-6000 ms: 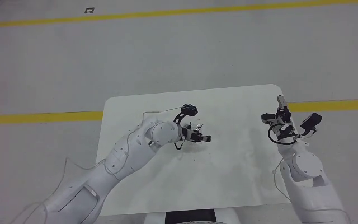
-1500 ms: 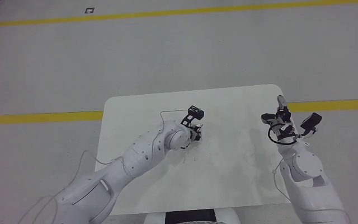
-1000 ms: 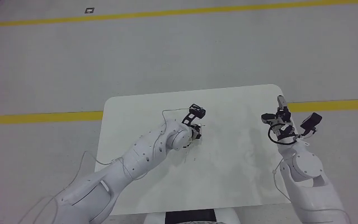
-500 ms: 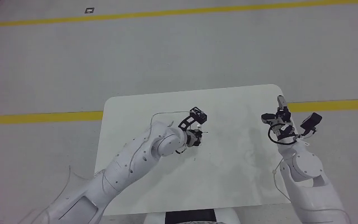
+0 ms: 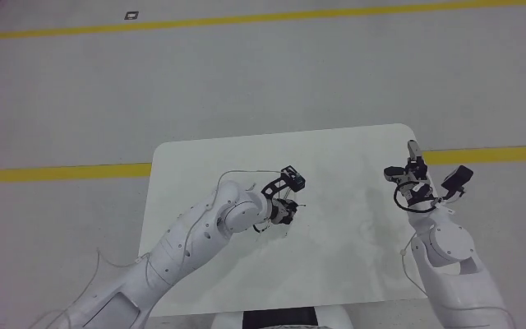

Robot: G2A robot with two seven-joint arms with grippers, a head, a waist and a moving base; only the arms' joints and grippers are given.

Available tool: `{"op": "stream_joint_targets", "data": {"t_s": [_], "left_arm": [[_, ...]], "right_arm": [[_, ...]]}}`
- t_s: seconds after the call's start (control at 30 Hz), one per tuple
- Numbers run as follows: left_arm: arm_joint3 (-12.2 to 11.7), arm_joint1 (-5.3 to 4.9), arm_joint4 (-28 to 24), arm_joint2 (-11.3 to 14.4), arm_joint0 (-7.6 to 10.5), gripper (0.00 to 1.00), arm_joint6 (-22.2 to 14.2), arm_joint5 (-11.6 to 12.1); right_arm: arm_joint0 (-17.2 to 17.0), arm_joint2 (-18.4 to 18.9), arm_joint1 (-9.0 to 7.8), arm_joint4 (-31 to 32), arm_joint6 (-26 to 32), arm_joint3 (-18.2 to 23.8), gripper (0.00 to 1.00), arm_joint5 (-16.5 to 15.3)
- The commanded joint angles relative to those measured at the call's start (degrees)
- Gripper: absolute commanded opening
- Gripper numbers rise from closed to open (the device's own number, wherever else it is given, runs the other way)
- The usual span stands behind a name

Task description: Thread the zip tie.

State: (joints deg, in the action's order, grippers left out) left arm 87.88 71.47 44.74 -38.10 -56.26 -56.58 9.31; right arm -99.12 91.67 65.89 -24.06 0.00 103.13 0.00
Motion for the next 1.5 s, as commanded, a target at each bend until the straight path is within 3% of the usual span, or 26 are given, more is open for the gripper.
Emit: {"op": "stream_joint_targets", "data": {"t_s": [0.0, 0.77, 0.83, 0.97, 1.17, 1.27, 1.37, 1.47], "left_arm": [[0.00, 0.00, 0.00, 0.00, 0.00, 0.00, 0.00, 0.00], [0.00, 0.00, 0.00, 0.00, 0.00, 0.00, 0.00, 0.00], [-0.24, -0.05, 4.81, 0.96, 0.33, 0.00, 0.19, -1.56], [1.50, -0.13, 13.57, 2.51, 0.34, 0.00, 1.46, -5.53], [6.46, -1.30, 26.64, 2.83, -2.57, 0.00, 2.83, -10.32], [8.85, -2.04, 30.32, 2.14, -4.46, 0.00, 4.01, -10.02], [10.54, -2.81, 31.38, 0.73, -5.95, 0.00, 6.05, -7.38], [10.71, -2.87, 31.42, 0.61, -6.10, 0.00, 6.18, -7.16]], "right_arm": [[0.00, 0.00, 0.00, 0.00, 0.00, 0.00, 1.00, 0.00], [0.00, 0.00, 0.00, 0.00, 0.00, 0.00, 1.00, 0.00], [0.00, 0.00, 0.00, 0.00, 0.00, 0.00, 1.00, 0.00], [0.00, 0.00, 0.00, 0.00, 0.00, 0.00, 1.00, 0.00], [0.00, 0.00, 0.00, 0.00, 0.00, 0.00, 1.00, 0.00], [0.00, 0.00, 0.00, 0.00, 0.00, 0.00, 1.00, 0.00], [0.00, 0.00, 0.00, 0.00, 0.00, 0.00, 1.00, 0.00], [0.00, 0.00, 0.00, 0.00, 0.00, 0.00, 1.00, 0.00]]}}
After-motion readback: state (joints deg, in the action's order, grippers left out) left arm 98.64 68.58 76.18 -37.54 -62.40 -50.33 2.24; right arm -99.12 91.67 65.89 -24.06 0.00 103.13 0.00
